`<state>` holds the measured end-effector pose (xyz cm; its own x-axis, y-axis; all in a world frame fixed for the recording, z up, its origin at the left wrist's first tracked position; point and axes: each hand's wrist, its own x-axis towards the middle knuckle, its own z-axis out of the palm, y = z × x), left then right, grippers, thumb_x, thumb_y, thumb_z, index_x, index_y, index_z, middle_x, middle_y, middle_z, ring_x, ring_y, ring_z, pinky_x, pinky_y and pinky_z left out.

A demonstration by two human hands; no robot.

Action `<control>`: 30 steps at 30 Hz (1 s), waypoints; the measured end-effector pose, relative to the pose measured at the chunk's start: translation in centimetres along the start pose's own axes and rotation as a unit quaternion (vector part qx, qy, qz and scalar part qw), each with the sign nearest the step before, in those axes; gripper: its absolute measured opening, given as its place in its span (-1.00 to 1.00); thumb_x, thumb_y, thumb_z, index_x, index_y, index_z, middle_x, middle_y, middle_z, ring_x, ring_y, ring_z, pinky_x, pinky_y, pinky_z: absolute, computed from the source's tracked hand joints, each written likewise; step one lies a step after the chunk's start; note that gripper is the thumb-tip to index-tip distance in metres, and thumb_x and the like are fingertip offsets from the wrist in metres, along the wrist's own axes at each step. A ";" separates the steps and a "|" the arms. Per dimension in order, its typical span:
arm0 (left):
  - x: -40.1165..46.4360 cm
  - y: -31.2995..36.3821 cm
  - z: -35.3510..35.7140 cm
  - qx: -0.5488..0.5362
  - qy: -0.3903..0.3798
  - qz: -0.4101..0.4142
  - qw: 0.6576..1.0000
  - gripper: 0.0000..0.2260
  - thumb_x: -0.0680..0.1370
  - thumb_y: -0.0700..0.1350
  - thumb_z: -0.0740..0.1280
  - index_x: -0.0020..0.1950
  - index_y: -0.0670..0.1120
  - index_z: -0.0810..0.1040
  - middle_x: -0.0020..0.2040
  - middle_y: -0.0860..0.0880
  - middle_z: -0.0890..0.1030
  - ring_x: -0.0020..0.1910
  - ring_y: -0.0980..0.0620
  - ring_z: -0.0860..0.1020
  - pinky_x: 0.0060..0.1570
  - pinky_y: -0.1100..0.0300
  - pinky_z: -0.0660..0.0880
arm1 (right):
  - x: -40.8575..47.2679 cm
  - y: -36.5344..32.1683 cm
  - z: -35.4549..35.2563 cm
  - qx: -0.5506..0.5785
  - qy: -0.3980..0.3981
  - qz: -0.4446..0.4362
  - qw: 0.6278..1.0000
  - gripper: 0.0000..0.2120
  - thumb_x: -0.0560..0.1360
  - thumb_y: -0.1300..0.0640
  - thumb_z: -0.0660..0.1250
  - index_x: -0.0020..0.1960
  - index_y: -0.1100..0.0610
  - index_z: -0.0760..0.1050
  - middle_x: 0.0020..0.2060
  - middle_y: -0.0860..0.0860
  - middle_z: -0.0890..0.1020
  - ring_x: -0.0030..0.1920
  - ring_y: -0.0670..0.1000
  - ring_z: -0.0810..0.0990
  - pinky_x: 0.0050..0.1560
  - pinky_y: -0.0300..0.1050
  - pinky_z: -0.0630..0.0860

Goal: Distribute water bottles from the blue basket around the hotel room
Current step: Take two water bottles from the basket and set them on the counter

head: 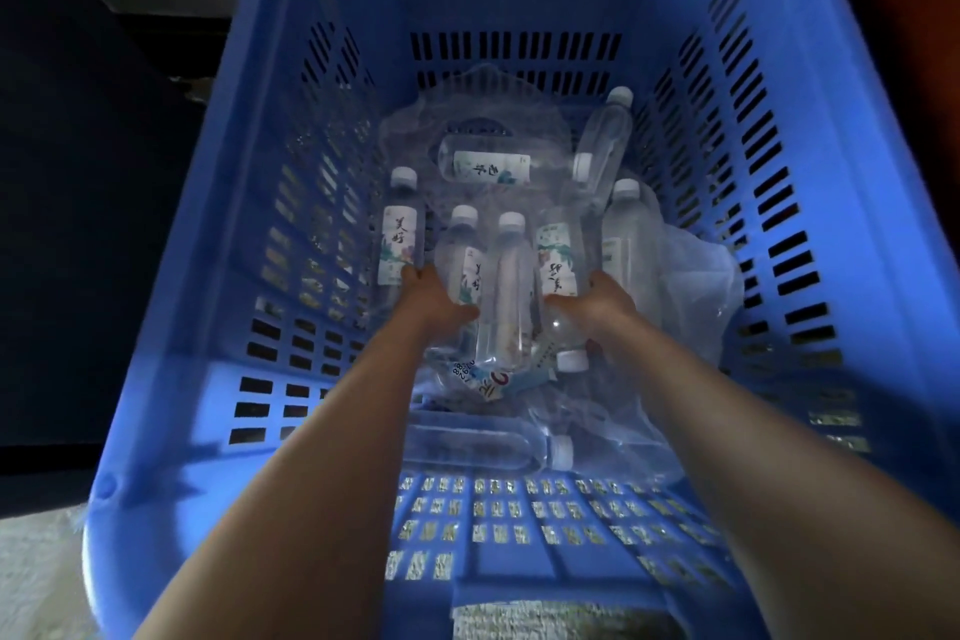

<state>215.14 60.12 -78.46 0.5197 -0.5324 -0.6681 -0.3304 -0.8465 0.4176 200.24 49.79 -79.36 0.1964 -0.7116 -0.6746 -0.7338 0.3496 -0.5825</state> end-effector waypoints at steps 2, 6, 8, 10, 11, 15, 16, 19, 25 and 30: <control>0.6 -0.2 -0.2 -0.060 -0.017 -0.001 0.998 -0.23 0.35 0.06 0.47 0.47 -0.14 0.26 0.51 -0.24 0.12 0.44 -0.23 0.25 0.39 -0.08 0.32 | -1.1 -0.3 -0.8 -0.001 -0.008 -0.008 1.000 -0.63 0.29 0.04 0.42 0.07 0.10 0.49 -0.01 0.05 0.63 -0.02 0.10 0.62 -0.03 -0.07 0.58; 0.8 -0.4 -0.9 -0.200 -0.051 -0.007 0.978 -0.42 0.30 0.03 0.47 0.26 -0.16 0.49 0.25 -0.23 0.51 0.09 -0.17 0.56 0.11 0.05 0.51 | -3.2 -2.1 -2.7 -0.014 -0.037 -0.009 0.999 -0.65 0.40 0.00 0.36 0.13 0.12 0.47 -0.20 0.02 0.59 -0.28 0.01 0.57 -0.43 -0.23 0.43; 0.4 -0.1 -1.4 -0.240 -0.080 -0.006 0.967 -0.52 0.42 -0.04 0.43 0.27 -0.20 0.47 0.16 -0.22 0.58 0.03 -0.16 0.57 0.03 0.06 0.54 | -4.1 -2.8 -4.1 -0.037 -0.051 -0.011 0.998 -0.72 0.46 0.07 0.34 0.15 0.05 0.43 -0.29 -0.07 0.51 -0.35 -0.07 0.50 -0.44 -0.27 0.36; 0.3 0.0 -1.8 -0.265 -0.096 -0.014 0.959 -0.59 0.47 -0.03 0.38 0.24 -0.20 0.46 -0.03 -0.15 0.59 -0.12 -0.08 0.56 -0.17 0.13 0.52 | -4.9 -3.1 -5.7 -0.061 -0.081 -0.007 0.995 -0.56 0.46 0.12 0.37 0.30 -0.01 0.35 -0.22 -0.10 0.48 -0.30 -0.11 0.46 -0.37 -0.25 0.37; 0.0 0.2 -2.0 -0.276 -0.095 -0.022 0.956 -0.68 0.51 -0.04 0.34 0.19 -0.17 0.46 -0.09 -0.11 0.56 -0.17 -0.05 0.53 -0.22 0.18 0.46 | -5.3 -3.1 -6.3 -0.085 -0.095 -0.007 0.992 -0.48 0.45 0.15 0.38 0.36 -0.01 0.30 -0.13 -0.08 0.49 -0.26 -0.10 0.45 -0.32 -0.24 0.40; -0.6 0.8 -2.5 -0.300 -0.074 -0.042 0.950 -0.71 0.50 0.00 0.30 0.13 -0.13 0.49 0.04 -0.13 0.50 0.00 -0.11 0.48 0.08 0.00 0.47 | -6.5 -3.4 -7.5 -0.225 -0.143 -0.055 0.962 -0.33 0.38 0.15 0.48 0.42 0.00 0.28 0.24 0.01 0.45 -0.03 -0.06 0.47 -0.12 -0.22 0.46; -0.7 1.0 -2.5 -0.310 -0.067 -0.033 0.948 -0.74 0.49 0.01 0.30 0.10 -0.11 0.49 0.03 -0.11 0.52 -0.02 -0.09 0.49 0.08 0.01 0.49 | -6.8 -3.5 -7.7 -0.255 -0.158 -0.073 0.951 -0.32 0.36 0.14 0.49 0.41 0.00 0.30 0.27 -0.01 0.44 0.05 -0.06 0.46 -0.01 -0.21 0.45; -1.4 1.8 -2.8 -0.314 -0.051 0.009 0.948 -0.81 0.53 -0.05 0.29 0.10 -0.08 0.43 -0.10 -0.02 0.51 -0.20 0.06 0.47 -0.26 0.20 0.42 | -7.4 -3.7 -8.4 -0.346 -0.210 -0.132 0.905 -0.32 0.33 0.13 0.51 0.39 -0.02 0.35 0.21 -0.14 0.44 0.21 -0.08 0.43 0.08 -0.28 0.36; -3.1 2.8 -1.4 -0.255 -0.066 0.079 0.961 -0.58 0.49 -0.10 0.39 0.34 -0.06 0.44 0.20 -0.10 0.57 -0.04 -0.02 0.54 -0.29 0.25 0.40 | -7.7 -3.5 -5.8 -0.609 -0.214 -0.244 0.723 -0.24 0.31 0.11 0.50 0.43 -0.12 0.26 0.33 -0.07 0.39 0.30 0.02 0.44 0.16 -0.13 0.38; -3.1 2.9 -0.1 -0.138 -0.050 0.105 0.983 -0.34 0.48 -0.06 0.42 0.52 -0.05 0.22 0.49 -0.09 0.28 0.41 -0.10 0.34 0.28 0.10 0.39 | -5.1 -2.6 -4.4 -0.560 -0.218 -0.255 0.758 -0.29 0.34 0.24 0.42 0.42 -0.11 0.30 0.33 -0.04 0.43 0.20 0.02 0.52 0.06 -0.17 0.53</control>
<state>212.62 59.33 -75.11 0.3775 -0.7050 -0.6003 -0.1885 -0.6932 0.6956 198.31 49.85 -72.40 0.6566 -0.2267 -0.7193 -0.5349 -0.8124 -0.2322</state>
